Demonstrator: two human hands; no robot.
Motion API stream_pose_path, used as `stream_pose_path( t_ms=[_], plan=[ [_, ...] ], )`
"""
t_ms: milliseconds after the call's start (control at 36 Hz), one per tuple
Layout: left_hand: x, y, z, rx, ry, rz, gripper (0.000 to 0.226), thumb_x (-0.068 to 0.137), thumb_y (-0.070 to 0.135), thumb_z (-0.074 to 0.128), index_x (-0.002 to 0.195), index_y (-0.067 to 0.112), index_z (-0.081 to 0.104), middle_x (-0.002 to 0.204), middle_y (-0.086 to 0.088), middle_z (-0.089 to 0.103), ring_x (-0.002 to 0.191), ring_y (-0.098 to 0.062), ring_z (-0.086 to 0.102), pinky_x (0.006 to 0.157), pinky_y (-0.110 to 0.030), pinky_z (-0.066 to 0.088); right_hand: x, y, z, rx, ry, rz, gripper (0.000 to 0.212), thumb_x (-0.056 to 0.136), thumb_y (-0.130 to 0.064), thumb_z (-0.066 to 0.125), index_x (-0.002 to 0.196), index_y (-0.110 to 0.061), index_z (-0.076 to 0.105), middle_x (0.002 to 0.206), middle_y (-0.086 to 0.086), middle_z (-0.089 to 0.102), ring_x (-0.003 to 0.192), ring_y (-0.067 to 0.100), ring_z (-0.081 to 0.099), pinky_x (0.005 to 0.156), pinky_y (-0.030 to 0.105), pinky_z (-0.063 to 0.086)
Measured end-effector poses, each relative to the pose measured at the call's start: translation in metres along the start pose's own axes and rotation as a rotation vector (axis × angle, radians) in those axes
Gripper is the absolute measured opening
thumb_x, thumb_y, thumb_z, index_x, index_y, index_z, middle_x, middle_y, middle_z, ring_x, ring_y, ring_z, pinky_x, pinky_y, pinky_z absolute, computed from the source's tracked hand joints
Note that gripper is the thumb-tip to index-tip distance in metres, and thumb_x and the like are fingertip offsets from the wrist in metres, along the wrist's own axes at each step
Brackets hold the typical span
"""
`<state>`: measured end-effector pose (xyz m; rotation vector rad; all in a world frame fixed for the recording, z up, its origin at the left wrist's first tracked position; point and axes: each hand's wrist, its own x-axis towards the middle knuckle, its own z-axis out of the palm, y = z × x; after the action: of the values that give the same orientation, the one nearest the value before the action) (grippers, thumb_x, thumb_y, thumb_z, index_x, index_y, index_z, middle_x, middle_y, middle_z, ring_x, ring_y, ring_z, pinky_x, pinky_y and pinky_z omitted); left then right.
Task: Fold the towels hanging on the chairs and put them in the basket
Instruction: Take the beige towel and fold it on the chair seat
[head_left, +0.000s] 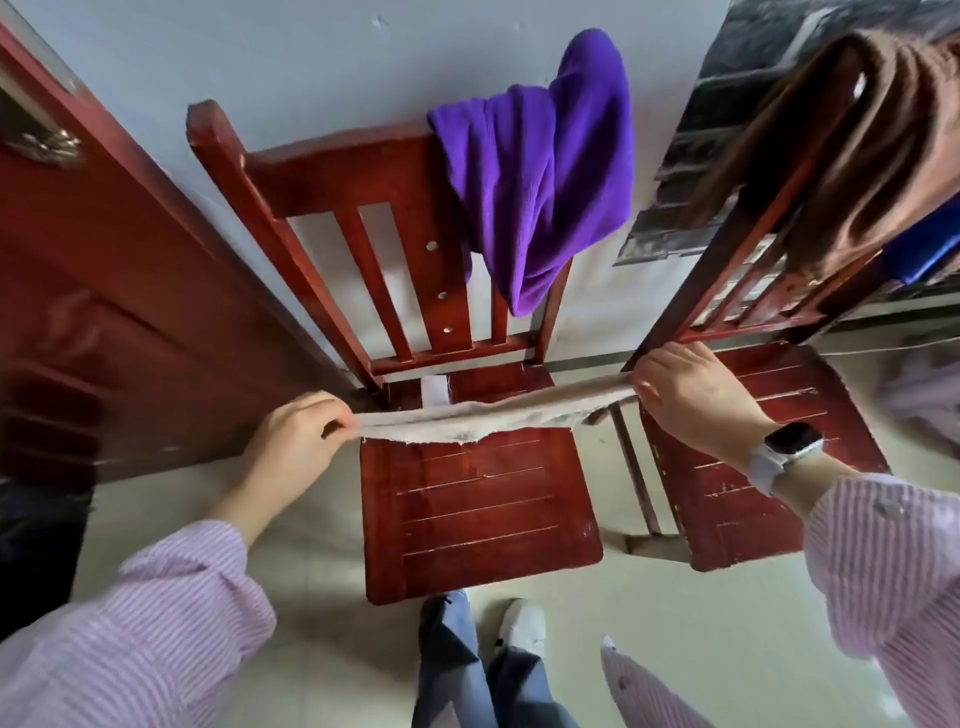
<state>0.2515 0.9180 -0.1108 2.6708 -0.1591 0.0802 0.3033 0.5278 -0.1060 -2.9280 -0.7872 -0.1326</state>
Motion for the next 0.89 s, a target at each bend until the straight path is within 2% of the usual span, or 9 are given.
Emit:
stream_pose_path(
  t_ms=[83,139,194,250,361,500,556,778,889],
  plan=[
    [0.007,0.0,-0.013,-0.08,0.114,-0.061,0.009,0.066,-0.001,0.077,0.07,0.004,0.07,0.073,0.001,0.065,0.066,-0.003,0.056,0.068,-0.006,0.041,0.006,0.001,-0.015,0.063,0.045,0.067,0.006,0.075,0.0,0.065,0.077,-0.005,0.063,0.079,0.009,0.064,0.076,0.031,0.06,0.069,0.041,0.047],
    [0.013,0.002,-0.017,-0.117,0.118,-0.093,0.009,0.065,0.001,0.078,0.069,0.005,0.07,0.07,0.015,0.06,0.067,0.008,0.055,0.068,-0.001,0.039,0.009,0.0,-0.019,0.103,-0.029,0.057,0.004,0.079,-0.002,0.06,0.081,-0.005,0.063,0.083,0.01,0.063,0.081,0.031,0.058,0.074,0.043,0.047],
    [0.015,0.003,-0.017,-0.169,0.081,-0.14,0.011,0.064,0.002,0.079,0.067,0.008,0.07,0.072,0.02,0.058,0.07,0.009,0.057,0.068,-0.007,0.043,0.01,0.0,-0.02,0.17,-0.074,0.074,0.005,0.081,-0.001,0.058,0.083,-0.003,0.062,0.085,0.012,0.062,0.085,0.031,0.057,0.079,0.041,0.047],
    [0.015,0.006,-0.018,-0.254,0.07,-0.218,0.018,0.064,0.002,0.079,0.064,0.015,0.066,0.073,0.014,0.061,0.07,-0.002,0.06,0.073,-0.018,0.048,0.012,0.002,-0.023,0.264,-0.014,0.137,0.005,0.079,0.004,0.058,0.081,0.0,0.062,0.084,0.012,0.06,0.083,0.029,0.056,0.077,0.036,0.046],
    [0.015,0.01,-0.023,-0.409,0.082,-0.326,0.028,0.067,0.005,0.078,0.061,0.027,0.062,0.076,0.012,0.063,0.07,0.001,0.059,0.07,-0.01,0.043,0.011,0.002,-0.026,0.428,0.101,0.269,0.003,0.079,0.005,0.062,0.081,0.002,0.063,0.086,0.011,0.06,0.078,0.019,0.053,0.076,0.028,0.045],
    [0.017,0.011,-0.027,-0.53,0.105,-0.399,0.024,0.066,0.008,0.079,0.059,0.027,0.068,0.072,0.013,0.066,0.075,-0.005,0.06,0.073,-0.02,0.043,0.009,0.003,-0.021,0.469,0.178,0.311,0.007,0.079,0.001,0.065,0.081,-0.003,0.06,0.088,0.007,0.057,0.074,0.017,0.055,0.071,0.004,0.044],
    [0.017,0.013,-0.029,-0.527,0.136,-0.386,0.024,0.068,0.006,0.077,0.063,0.027,0.065,0.078,0.008,0.065,0.074,-0.006,0.059,0.073,-0.02,0.043,0.01,0.002,-0.02,0.465,0.197,0.32,0.007,0.078,0.001,0.065,0.081,-0.004,0.06,0.088,0.008,0.057,0.073,0.017,0.054,0.07,0.001,0.04],
    [0.012,0.01,-0.033,-0.294,0.144,-0.243,0.021,0.073,0.01,0.075,0.07,0.023,0.059,0.072,0.005,0.063,0.065,-0.001,0.057,0.06,-0.002,0.04,0.008,-0.001,-0.025,0.294,0.107,0.14,0.002,0.081,0.002,0.062,0.082,0.002,0.06,0.082,0.014,0.062,0.078,0.028,0.058,0.075,0.04,0.052],
    [0.012,0.011,-0.035,-0.111,0.046,-0.196,0.017,0.078,0.015,0.07,0.094,0.014,0.063,0.081,0.002,0.062,0.067,-0.01,0.052,0.063,-0.019,0.04,0.008,0.0,-0.021,0.236,0.051,0.087,0.013,0.083,-0.001,0.061,0.095,0.002,0.059,0.083,0.015,0.063,0.079,0.032,0.06,0.073,0.043,0.052]
  ],
)
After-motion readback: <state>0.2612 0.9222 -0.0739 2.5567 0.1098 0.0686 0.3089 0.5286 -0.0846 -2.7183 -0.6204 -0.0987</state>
